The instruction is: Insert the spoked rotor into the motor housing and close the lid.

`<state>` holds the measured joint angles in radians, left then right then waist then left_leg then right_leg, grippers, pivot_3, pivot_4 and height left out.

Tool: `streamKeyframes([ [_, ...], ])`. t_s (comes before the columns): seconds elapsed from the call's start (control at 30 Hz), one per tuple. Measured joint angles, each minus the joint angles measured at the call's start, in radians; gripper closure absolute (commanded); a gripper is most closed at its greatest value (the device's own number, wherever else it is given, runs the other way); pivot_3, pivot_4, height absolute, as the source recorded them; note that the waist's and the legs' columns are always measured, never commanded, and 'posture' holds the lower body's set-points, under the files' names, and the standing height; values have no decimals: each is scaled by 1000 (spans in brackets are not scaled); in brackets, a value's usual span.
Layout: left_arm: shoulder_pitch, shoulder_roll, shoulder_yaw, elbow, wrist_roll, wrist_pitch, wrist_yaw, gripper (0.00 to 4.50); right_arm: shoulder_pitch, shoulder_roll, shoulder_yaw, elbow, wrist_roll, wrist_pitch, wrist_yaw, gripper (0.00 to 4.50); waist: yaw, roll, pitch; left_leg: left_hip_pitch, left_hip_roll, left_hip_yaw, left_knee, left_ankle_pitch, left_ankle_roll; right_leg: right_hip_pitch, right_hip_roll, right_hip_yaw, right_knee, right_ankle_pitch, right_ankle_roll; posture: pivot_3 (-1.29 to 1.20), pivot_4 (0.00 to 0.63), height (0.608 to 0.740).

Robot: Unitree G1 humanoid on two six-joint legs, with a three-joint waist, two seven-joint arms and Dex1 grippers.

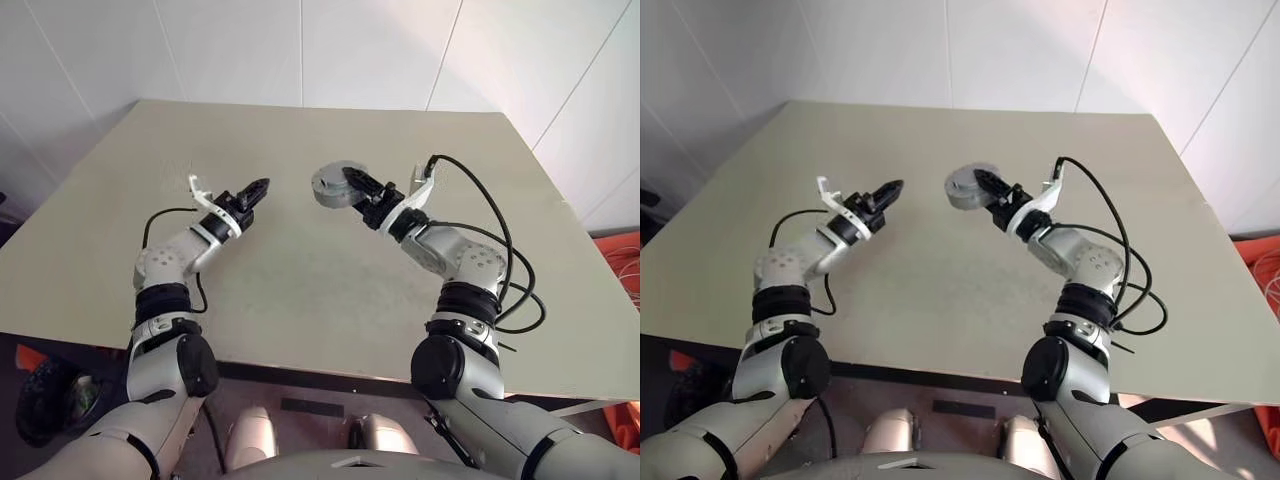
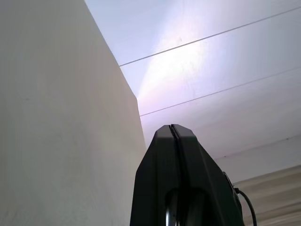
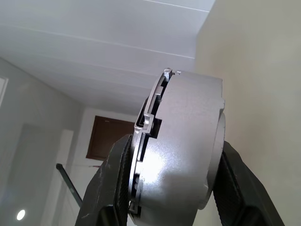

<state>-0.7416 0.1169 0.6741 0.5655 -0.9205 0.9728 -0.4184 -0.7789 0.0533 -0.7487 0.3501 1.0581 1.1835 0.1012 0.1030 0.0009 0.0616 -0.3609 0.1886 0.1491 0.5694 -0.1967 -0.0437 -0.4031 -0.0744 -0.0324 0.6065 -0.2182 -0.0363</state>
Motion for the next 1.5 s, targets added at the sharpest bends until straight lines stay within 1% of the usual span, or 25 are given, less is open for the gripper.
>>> streamKeyframes([
  [0.07,5,-6,-4,1,-6,18,21,4500,0,-2,12,-1,9,-3,-9,2200,1,0,0,-1,0,0,1,0,0,0,0,-1,0,0,0,0,0,740],
  [0.17,18,-6,-21,4,-6,39,36,3902,4,-4,26,-1,25,-5,-18,2200,1,0,0,-2,0,-1,1,0,0,0,0,-3,0,0,1,0,0,740],
  [0.27,34,-6,-52,4,-5,57,24,2929,5,-7,34,-11,52,-5,-22,2200,1,0,0,-2,0,-1,2,0,0,0,0,-3,0,2,4,0,0,740],
  [0.43,40,-14,-88,-21,-34,95,-15,1232,5,-13,62,-17,85,-13,-38,2200,1,0,0,-2,0,-1,2,0,0,0,0,-3,0,2,4,0,0,740],
  [0.53,18,-30,-46,17,-93,132,8,277,8,-23,74,-17,91,-21,-42,2200,1,0,0,-3,0,-1,3,0,0,0,0,-3,0,2,4,0,0,740],
  [0.67,-19,-35,35,94,-207,225,49,277,9,-30,87,-17,107,-24,-44,2200,1,0,0,-3,0,-2,3,0,0,0,0,-4,0,2,4,0,0,740],
  [0.9,-58,-52,68,130,-310,289,57,277,25,-34,117,-42,139,-26,-49,2200,4,0,0,-4,0,-2,3,0,0,0,0,-4,0,3,4,0,0,740],
  [1.03,-64,-78,64,134,-329,304,72,277,39,-30,138,-87,183,-17,-53,2200,8,0,0,-5,0,-3,4,0,0,0,0,-5,0,3,5,0,0,740],
  [1.23,-75,-88,44,134,-343,319,78,277,65,-19,194,-154,279,19,-77,2200,8,0,0,-5,0,-3,4,0,0,0,0,-5,0,3,5,0,0,740],
  [1.4,-75,-100,31,132,-350,326,78,277,125,-10,264,-174,313,34,-109,2200,12,0,0,-5,0,-3,5,0,0,0,0,-5,0,3,5,0,0,740],
  [1.5,-75,-100,25,129,-351,328,78,277,134,-23,279,-174,320,27,-121,2200,20,0,0,-6,0,-3,6,0,0,0,0,-5,0,4,6,0,0,740],
])
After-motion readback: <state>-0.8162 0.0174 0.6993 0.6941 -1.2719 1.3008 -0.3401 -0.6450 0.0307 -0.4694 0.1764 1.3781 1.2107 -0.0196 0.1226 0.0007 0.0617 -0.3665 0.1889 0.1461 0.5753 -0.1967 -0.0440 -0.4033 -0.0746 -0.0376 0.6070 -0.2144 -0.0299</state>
